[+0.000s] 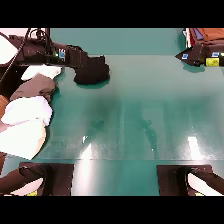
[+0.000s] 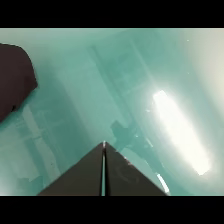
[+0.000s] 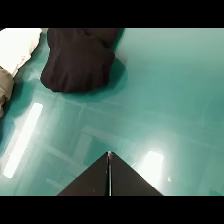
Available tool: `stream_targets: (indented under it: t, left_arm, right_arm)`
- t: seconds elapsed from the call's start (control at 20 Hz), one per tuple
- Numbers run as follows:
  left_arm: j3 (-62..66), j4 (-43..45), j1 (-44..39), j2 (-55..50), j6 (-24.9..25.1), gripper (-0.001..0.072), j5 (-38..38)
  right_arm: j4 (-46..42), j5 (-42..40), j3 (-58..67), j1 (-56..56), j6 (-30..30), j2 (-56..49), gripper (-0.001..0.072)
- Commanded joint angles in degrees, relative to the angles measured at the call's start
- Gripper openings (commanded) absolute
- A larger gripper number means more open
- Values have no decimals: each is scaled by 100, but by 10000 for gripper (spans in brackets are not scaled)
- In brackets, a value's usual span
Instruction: Fold the shirts.
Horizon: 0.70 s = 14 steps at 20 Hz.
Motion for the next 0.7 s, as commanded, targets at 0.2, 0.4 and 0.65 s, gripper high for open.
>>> stream_targets:
  t: [0.2,0.4,0.65]
  left_arm:
    - [0,0,-2,0,0,26,0]
    - [0,0,-2,0,2,26,0]
    - [-7,101,-2,-2,20,27,699]
  right_arm:
    - [7,2,-79,4,4,-13,15]
    - [7,2,-81,4,4,-13,15]
    - [35,-260,-81,4,9,-13,16]
